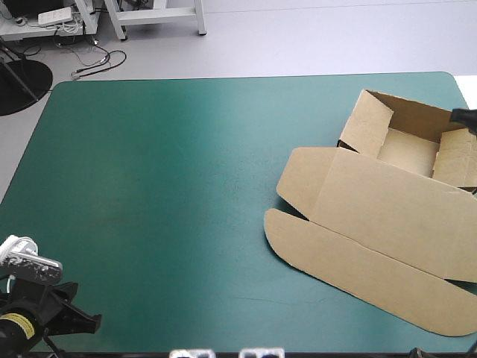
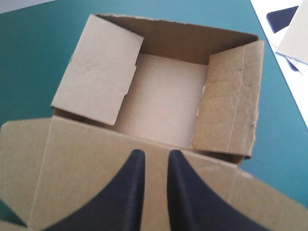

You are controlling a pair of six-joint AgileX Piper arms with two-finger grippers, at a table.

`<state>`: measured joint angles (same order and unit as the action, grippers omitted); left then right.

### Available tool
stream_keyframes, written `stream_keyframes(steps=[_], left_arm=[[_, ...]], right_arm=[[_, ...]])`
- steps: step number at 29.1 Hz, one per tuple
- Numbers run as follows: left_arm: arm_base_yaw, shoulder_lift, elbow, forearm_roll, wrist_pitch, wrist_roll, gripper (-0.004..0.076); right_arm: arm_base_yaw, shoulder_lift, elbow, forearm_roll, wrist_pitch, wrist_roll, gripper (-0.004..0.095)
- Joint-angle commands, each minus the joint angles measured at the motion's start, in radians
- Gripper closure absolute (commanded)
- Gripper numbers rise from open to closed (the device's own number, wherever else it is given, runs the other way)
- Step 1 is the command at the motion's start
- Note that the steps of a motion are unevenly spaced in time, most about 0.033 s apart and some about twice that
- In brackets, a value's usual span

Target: Fold the box

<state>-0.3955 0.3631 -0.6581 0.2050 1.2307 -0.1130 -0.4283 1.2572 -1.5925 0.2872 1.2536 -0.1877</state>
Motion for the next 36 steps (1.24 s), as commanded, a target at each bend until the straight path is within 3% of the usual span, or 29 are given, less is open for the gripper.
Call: stream_keyframes(steps=[1, 9, 18, 25, 36], left_arm=[[-0.003, -0.012, 0.031, -0.032, -0.111, 0.003, 0.0734], [-0.003, -0.08, 0.088, -0.094, -0.179, 0.098, 0.0734], [-0.003, -0.096, 0.138, -0.119, -0.238, 0.168, 0.0734], [-0.003, -0.096, 0.138, -0.119, -0.236, 0.169, 0.0734], [-0.003, -0.096, 0.138, -0.119, -0.205, 0.169, 0.0734]], right_arm=[[0.045, -0.179, 0.144, 0.015, -0.038, -0.019, 0.0931], [0.179, -0.518, 0.568, 0.018, -0.126, -0.037, 0.0927], [0.189, -0.836, 0.957, 0.037, -0.162, -0.071, 0.0927], [0.189, -0.998, 1.06, 0.017, -0.173, -0.073, 0.0927], [0.189, -1.038, 1.065, 0.024, -0.198, -0.01, 0.0927]])
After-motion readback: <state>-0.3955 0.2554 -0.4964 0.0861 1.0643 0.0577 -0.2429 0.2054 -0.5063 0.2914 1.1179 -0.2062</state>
